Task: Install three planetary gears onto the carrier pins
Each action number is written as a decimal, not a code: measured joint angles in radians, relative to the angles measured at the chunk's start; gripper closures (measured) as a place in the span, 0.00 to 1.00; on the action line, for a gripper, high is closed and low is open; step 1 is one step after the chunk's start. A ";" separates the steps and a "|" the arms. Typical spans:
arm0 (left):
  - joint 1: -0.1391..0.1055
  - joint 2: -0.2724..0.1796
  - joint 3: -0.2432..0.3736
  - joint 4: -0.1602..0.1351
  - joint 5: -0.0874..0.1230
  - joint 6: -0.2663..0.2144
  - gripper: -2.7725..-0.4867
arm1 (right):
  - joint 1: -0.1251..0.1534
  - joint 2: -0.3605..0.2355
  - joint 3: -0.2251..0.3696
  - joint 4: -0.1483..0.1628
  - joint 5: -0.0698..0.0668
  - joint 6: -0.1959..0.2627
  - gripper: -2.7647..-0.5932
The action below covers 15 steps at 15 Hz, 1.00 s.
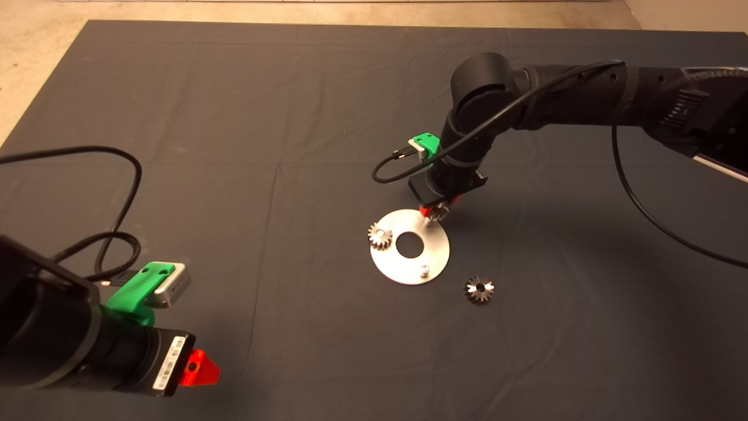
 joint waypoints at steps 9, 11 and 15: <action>0.000 -0.003 0.000 0.000 0.000 0.000 0.13 | -0.001 0.008 0.000 0.000 0.000 0.000 0.78; 0.000 -0.002 0.000 0.000 0.000 0.000 0.13 | -0.008 0.009 0.000 0.000 0.001 0.000 0.78; 0.000 -0.002 0.000 0.000 0.000 0.001 0.13 | -0.014 0.009 0.000 0.000 0.000 -0.001 0.78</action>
